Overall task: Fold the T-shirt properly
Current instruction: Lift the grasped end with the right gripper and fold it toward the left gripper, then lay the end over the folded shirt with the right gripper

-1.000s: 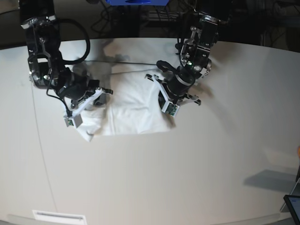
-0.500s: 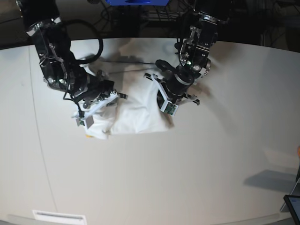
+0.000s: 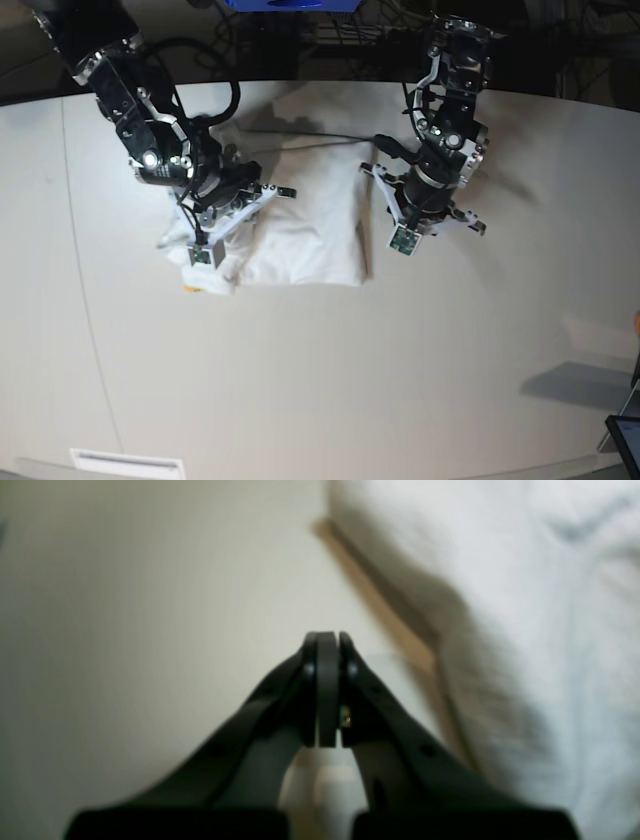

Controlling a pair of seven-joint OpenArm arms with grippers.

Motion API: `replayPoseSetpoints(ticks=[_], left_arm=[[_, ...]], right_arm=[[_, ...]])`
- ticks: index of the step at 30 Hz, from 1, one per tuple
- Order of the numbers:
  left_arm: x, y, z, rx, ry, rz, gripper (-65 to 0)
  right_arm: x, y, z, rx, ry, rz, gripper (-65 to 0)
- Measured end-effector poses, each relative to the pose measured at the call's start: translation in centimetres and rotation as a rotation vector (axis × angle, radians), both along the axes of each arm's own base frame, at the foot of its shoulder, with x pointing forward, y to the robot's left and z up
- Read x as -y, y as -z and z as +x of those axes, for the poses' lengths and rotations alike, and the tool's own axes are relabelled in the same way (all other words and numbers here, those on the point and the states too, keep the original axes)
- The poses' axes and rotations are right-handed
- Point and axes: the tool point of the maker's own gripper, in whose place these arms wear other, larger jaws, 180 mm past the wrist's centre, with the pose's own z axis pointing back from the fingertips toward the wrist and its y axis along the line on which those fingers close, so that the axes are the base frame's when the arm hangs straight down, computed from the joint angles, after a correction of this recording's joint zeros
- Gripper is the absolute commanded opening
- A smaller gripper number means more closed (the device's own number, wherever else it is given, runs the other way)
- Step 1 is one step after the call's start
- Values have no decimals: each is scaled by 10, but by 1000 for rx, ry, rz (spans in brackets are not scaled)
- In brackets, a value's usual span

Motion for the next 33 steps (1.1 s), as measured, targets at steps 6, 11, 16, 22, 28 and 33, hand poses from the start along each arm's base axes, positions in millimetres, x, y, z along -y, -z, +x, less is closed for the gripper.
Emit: replayPoseSetpoints(ticks=[6, 11, 16, 22, 28, 33], left_arm=[[-30, 10, -16, -109, -23, 110, -650], [-37, 27, -45, -188, -23, 136, -650], [-34, 30, -46, -194, -15, 134, -650], [-27, 34, -47, -196, -23, 112, -650], [6, 40, -47, -187, 75, 102, -650], [9, 42, -53, -187, 87, 93, -650]], right_arm=[[-3, -2, 2, 11, -18, -5, -650], [-20, -6, 1, 74, -107, -72, -650], [-34, -5, -6, 60, -147, -94, -650], [-54, -14, -8, 88, -191, -132, -650], [-65, -23, -2, 126, -195, -131, -650], [-61, -23, 4, 132, -191, -152, -650]])
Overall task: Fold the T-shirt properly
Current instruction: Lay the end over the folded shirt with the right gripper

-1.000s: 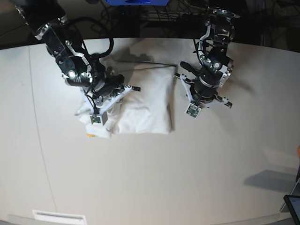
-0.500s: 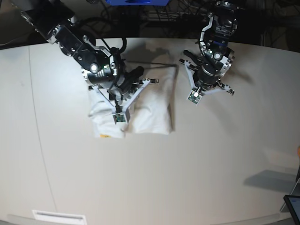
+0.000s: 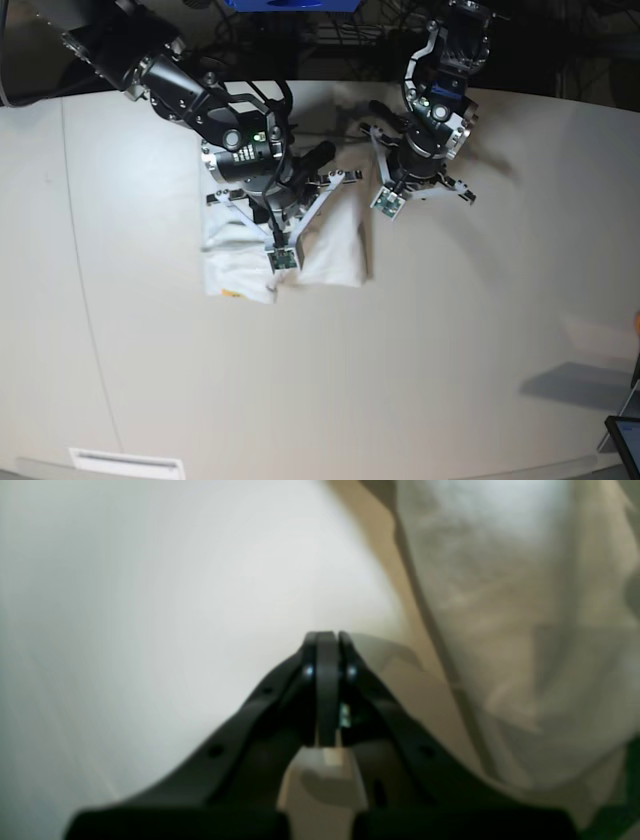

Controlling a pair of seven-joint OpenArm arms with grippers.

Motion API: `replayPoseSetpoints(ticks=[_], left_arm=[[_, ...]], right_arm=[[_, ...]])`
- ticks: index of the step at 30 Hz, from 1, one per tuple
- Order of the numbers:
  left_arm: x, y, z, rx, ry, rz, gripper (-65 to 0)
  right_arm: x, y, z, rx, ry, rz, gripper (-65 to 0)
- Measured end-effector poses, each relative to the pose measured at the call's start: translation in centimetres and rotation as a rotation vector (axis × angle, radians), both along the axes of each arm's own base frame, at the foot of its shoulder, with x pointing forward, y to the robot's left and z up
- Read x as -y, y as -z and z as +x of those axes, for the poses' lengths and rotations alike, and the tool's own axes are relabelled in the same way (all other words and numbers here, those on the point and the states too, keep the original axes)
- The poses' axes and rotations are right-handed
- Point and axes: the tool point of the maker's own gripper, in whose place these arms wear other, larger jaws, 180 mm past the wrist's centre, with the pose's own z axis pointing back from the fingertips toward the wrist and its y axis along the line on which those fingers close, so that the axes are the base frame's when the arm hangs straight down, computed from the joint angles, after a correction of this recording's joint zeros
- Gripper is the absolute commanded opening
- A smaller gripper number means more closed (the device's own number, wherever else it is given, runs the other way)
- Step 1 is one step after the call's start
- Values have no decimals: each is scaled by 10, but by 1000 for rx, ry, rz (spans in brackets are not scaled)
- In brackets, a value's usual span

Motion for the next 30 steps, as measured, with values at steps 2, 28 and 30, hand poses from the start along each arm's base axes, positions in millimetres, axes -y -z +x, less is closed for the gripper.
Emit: replayPoseSetpoints(ticks=[2, 28, 30], left_arm=[[-1, 0, 0, 0, -2, -8, -650], [-86, -20, -25, -11, -179, 106, -650], [-100, -22, -30, -10, -220, 109, -650]], right_arm=[[0, -1, 5, 3, -1, -6, -650], [-26, -10, 11, 2, -54, -8, -650], [-26, -10, 11, -10, -58, -14, -650]])
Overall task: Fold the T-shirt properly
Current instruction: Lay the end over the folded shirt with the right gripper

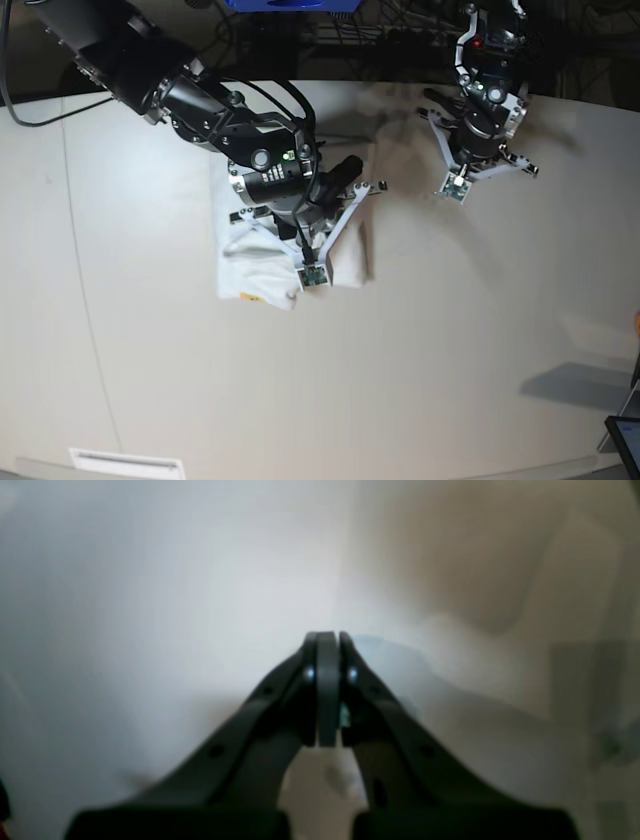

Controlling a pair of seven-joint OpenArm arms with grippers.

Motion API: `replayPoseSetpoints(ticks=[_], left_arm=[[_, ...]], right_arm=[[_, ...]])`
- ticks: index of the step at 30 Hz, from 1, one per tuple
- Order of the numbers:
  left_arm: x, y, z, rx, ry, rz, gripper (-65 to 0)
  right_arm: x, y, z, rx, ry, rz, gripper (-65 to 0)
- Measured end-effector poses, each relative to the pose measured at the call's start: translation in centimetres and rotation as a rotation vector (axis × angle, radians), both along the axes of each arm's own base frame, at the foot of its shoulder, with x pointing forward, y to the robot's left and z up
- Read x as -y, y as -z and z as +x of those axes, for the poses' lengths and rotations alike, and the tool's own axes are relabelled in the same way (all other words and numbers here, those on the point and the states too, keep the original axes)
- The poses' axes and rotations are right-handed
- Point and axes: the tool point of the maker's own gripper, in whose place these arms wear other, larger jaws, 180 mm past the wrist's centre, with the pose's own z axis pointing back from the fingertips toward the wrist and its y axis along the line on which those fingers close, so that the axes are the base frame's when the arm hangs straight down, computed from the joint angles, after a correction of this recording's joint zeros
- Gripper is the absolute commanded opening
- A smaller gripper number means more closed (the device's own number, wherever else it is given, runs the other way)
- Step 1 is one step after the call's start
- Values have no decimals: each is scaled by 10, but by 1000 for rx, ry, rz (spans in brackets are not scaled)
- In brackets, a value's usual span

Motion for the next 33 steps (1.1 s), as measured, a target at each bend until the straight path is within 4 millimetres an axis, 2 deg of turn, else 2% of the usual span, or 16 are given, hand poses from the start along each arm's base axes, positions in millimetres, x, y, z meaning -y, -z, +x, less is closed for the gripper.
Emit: replayPoseSetpoints(ticks=[4, 6, 9, 12, 18, 23, 33], left_arm=[[-37, 0, -21, -43, -97, 62, -650], [-46, 1, -29, -69, -124, 81, -650], [-45, 2, -32, -72, -122, 72, -650], [-45, 6, -40, -93, -125, 73, -650], [-44, 5, -37, -89, -123, 71, -650], [-44, 5, -38, -90, -124, 72, -650], [-41, 6, -36, -87, -117, 67, -650]], right_arm=[[-3, -1, 0, 7, -17, -9, -650], [-9, -1, -4, 19, -55, -23, -650], [-16, 4, -11, 13, -93, -40, -650], [-18, 15, -7, 30, -96, -115, -650], [-38, 32, -16, 38, -147, -203, -650], [-49, 23, -2, 73, -139, -208, -650], [-50, 23, 8, 67, -133, -238, -646]])
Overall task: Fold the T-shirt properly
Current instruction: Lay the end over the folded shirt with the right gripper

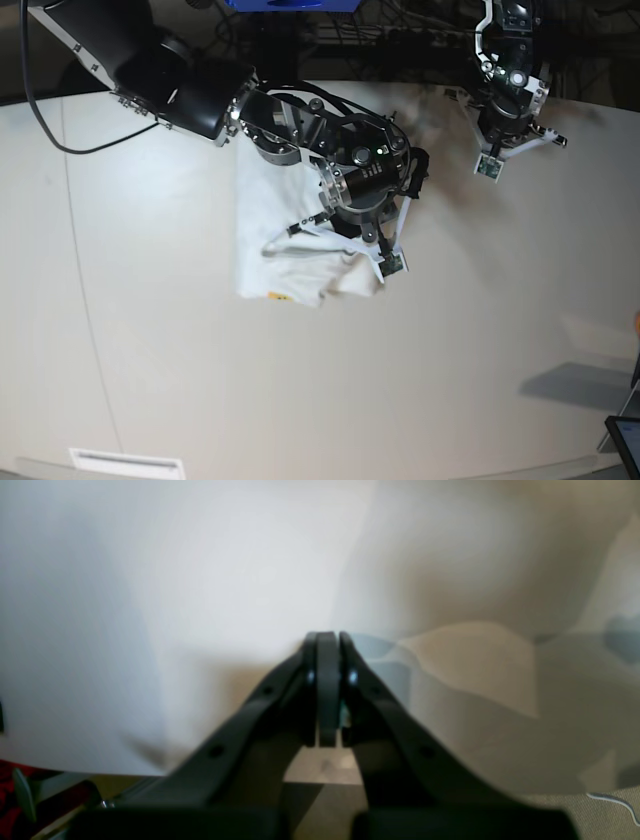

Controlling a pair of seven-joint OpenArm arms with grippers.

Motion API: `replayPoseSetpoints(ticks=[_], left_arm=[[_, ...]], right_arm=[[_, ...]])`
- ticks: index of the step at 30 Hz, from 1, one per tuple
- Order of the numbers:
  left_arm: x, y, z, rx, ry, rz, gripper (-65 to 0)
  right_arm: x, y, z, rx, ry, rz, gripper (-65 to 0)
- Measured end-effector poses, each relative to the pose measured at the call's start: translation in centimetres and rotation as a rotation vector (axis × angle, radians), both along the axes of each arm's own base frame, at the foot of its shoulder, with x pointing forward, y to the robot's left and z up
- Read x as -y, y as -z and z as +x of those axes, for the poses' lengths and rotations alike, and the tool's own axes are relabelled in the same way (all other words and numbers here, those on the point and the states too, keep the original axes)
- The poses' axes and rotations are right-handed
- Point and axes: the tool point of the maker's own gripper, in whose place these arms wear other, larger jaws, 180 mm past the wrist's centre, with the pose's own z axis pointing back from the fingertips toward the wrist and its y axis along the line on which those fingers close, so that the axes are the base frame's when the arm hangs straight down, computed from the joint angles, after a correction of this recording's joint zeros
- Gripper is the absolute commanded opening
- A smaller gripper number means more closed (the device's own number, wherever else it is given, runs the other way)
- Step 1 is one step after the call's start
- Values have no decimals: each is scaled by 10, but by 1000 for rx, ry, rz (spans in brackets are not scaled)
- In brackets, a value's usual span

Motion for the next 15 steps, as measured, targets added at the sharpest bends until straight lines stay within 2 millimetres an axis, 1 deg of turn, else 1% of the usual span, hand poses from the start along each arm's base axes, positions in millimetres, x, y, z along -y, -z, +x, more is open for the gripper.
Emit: replayPoseSetpoints(ticks=[2, 8, 11, 13, 15], left_arm=[[0, -1, 2, 5, 0, -2, -650], [3, -1, 5, 8, 0, -10, -650], [13, 2, 8, 7, 32, -21, -650], [18, 6, 7, -4, 42, -29, -650], [20, 8, 11, -3, 51, -24, -650]], right_arm=[[0, -1, 1, 4, 0, 0, -635], [-1, -4, 4, 12, -1, 2, -524], [-5, -6, 3, 19, -9, 8, -463], [-11, -5, -3, 39, -54, -14, -412], [-20, -7, -15, 44, -109, -13, -347]])
